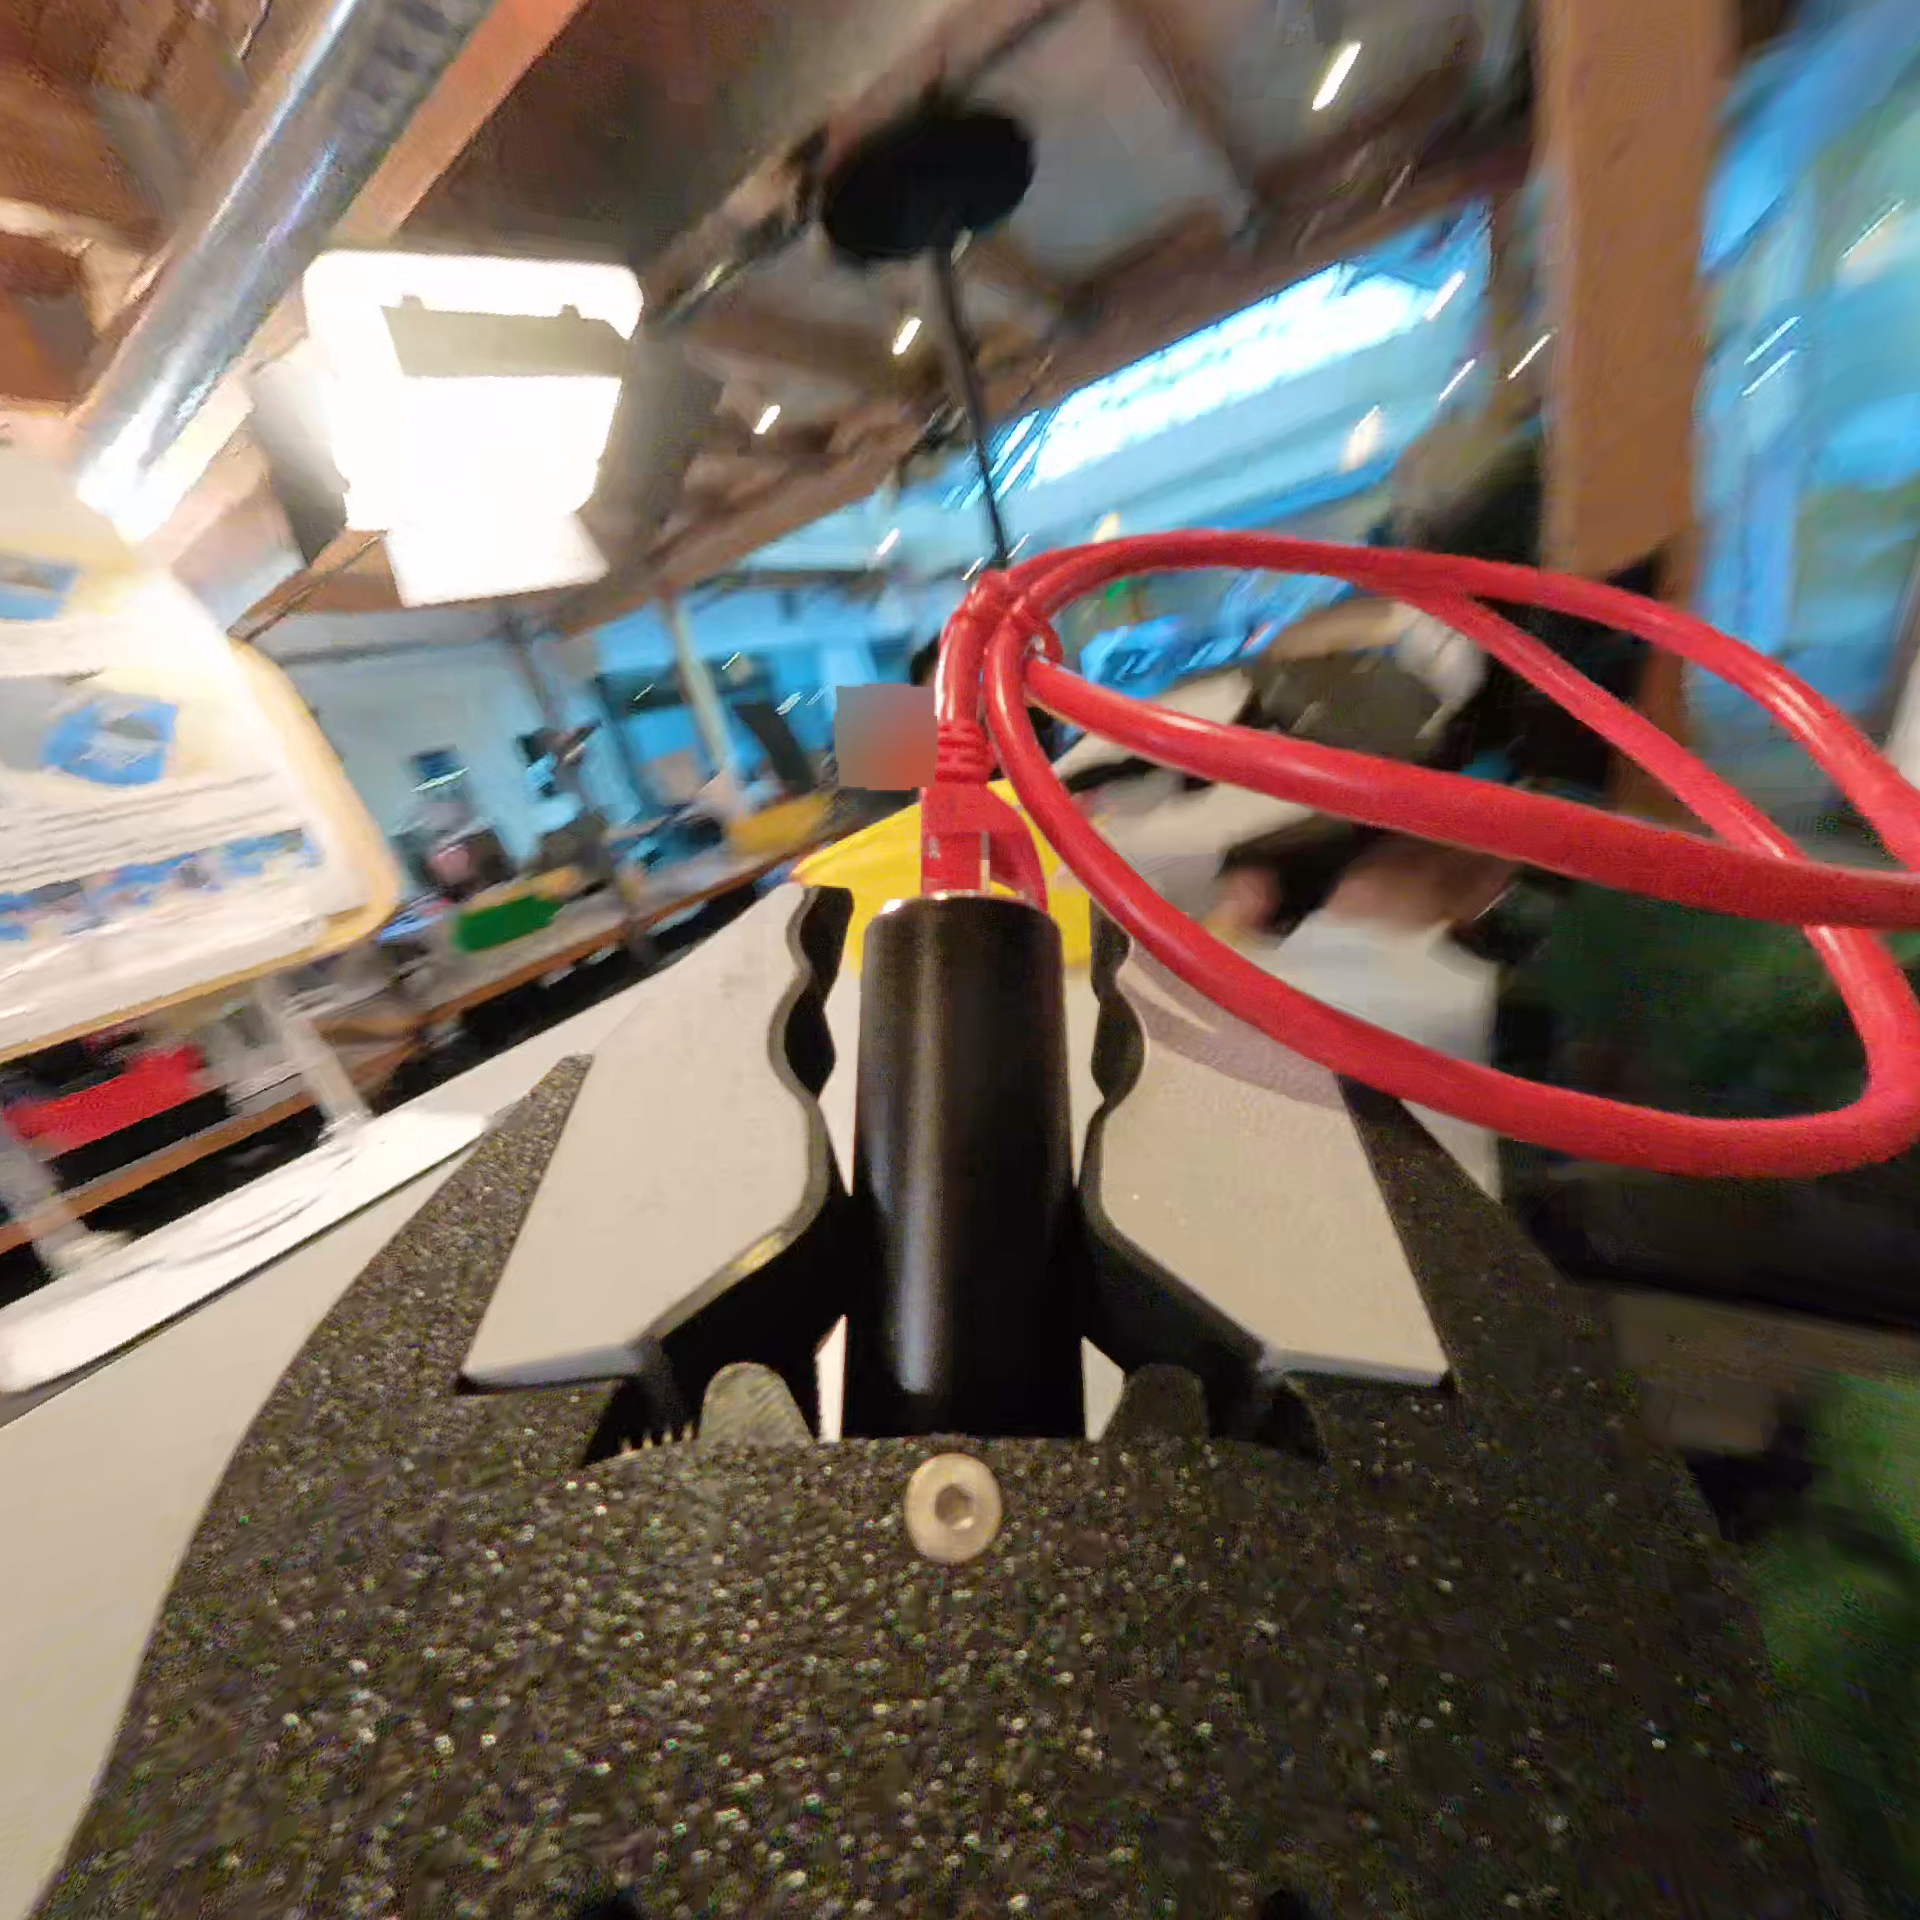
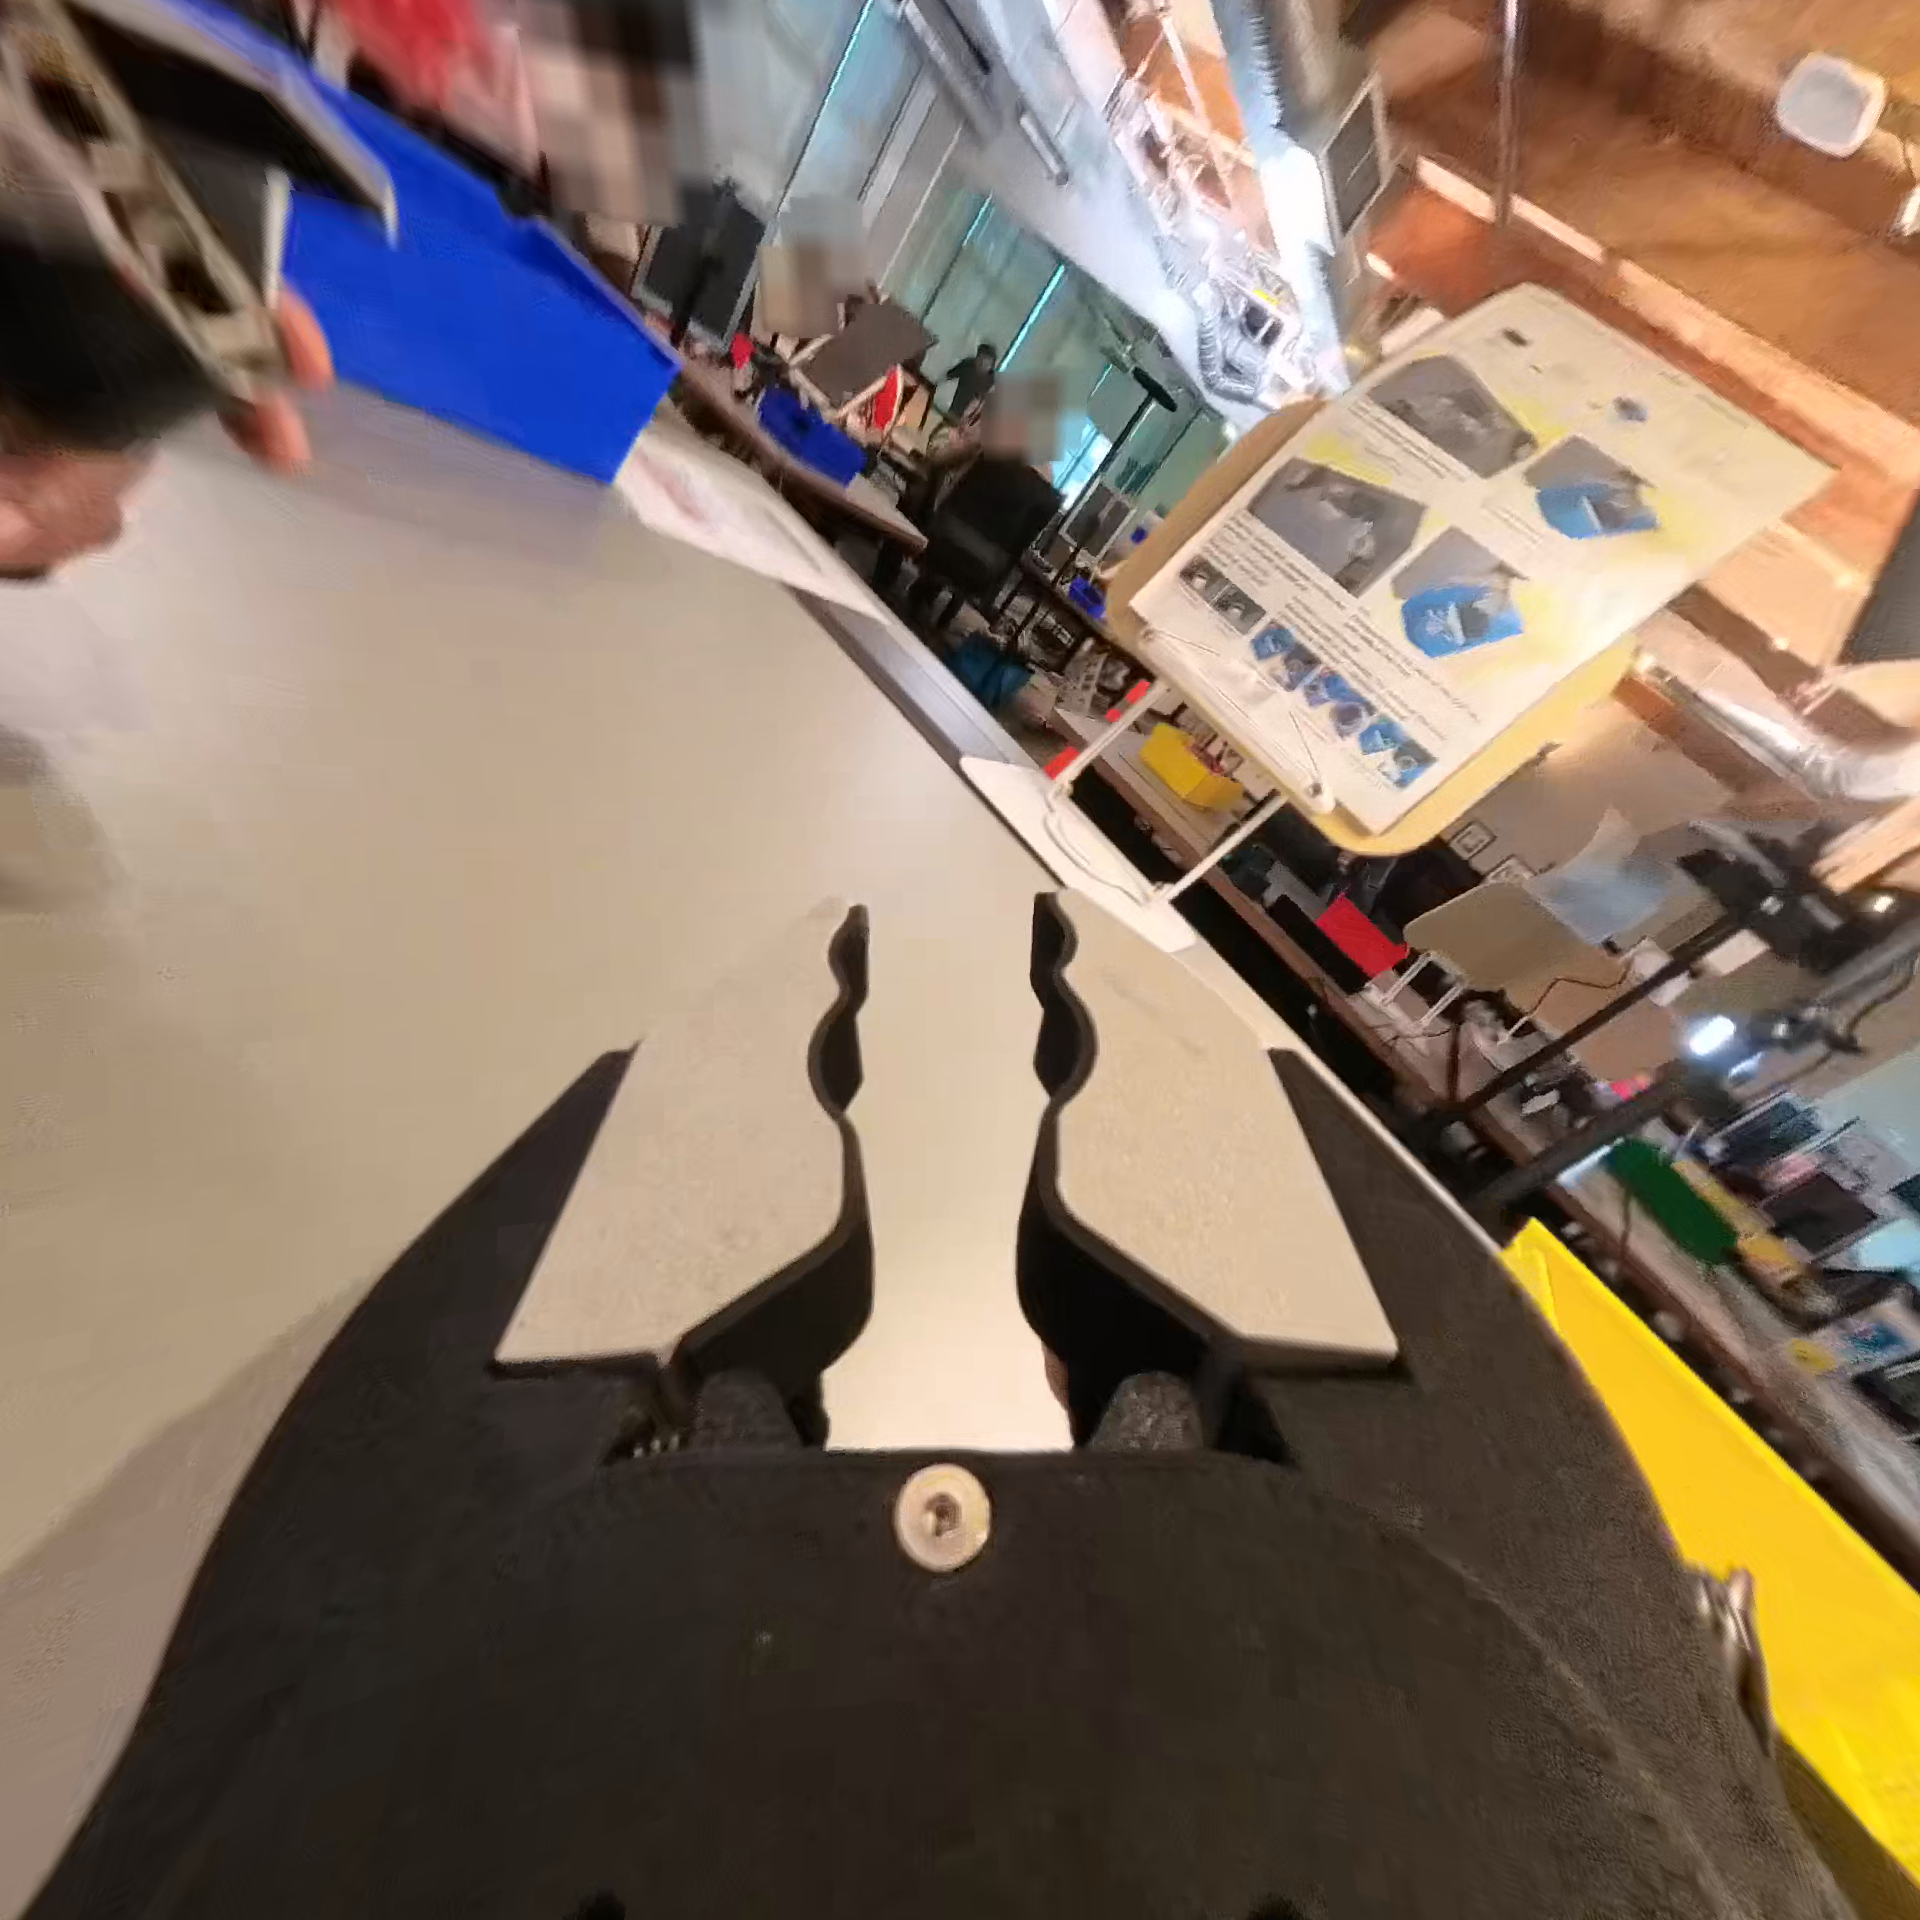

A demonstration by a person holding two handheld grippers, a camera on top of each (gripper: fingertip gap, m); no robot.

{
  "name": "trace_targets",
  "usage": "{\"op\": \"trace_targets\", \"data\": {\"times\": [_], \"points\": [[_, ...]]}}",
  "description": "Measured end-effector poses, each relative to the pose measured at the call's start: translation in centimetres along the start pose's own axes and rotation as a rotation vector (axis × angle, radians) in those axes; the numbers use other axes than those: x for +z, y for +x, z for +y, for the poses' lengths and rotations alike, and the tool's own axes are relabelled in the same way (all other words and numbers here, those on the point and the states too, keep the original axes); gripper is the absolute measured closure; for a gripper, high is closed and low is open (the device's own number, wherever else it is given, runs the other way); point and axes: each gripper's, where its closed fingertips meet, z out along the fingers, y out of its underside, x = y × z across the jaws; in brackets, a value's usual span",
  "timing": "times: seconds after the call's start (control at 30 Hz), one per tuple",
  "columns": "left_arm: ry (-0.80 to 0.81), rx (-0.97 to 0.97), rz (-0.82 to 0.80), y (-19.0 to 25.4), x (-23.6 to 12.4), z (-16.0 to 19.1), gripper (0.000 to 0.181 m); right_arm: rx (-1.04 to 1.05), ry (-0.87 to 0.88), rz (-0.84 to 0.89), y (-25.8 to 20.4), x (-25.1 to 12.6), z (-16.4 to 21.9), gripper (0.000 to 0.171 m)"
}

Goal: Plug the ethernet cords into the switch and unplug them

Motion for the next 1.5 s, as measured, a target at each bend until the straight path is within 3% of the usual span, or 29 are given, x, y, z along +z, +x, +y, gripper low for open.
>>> {"op": "trace_targets", "data": {"times": [0.1,0.23,0.33,0.47,0.77,1.1,1.3,1.5], "points": [[0.177,-0.207,0.127,1.1,-0.4,-2.8,0.133,-0.164,0.064,-0.043,-4.4,2.3,-1.7,0.135],[0.291,-0.493,0.205,0.5,-0.8,-3.6,0.133,-0.308,0.280,-0.063,-10.1,3.3,-6.8,0.128],[0.309,-0.641,0.229,0.1,-0.6,-2.8,0.133,-0.361,0.342,-0.061,-12.8,3.6,-8.8,0.120],[0.310,-0.780,0.263,0.3,-0.1,-1.9,0.133,-0.446,0.295,-0.072,-14.9,4.6,-8.2,0.110],[0.154,-0.780,0.330,2.9,1.8,0.3,0.132,-0.435,0.297,-0.109,-15.3,4.4,-8.0,0.110],[0.055,-0.736,0.431,4.2,1.2,0.7,0.133,-0.501,0.248,-0.123,-13.5,3.3,-7.4,0.110],[-0.001,-0.649,0.364,3.3,0.7,1.2,0.154,-0.537,0.207,-0.145,-13.0,2.8,-7.0,0.111],[0.100,-0.871,0.407,2.8,0.8,1.1,0.154,-0.474,0.240,-0.125,-13.1,3.1,-7.6,0.111]]}}
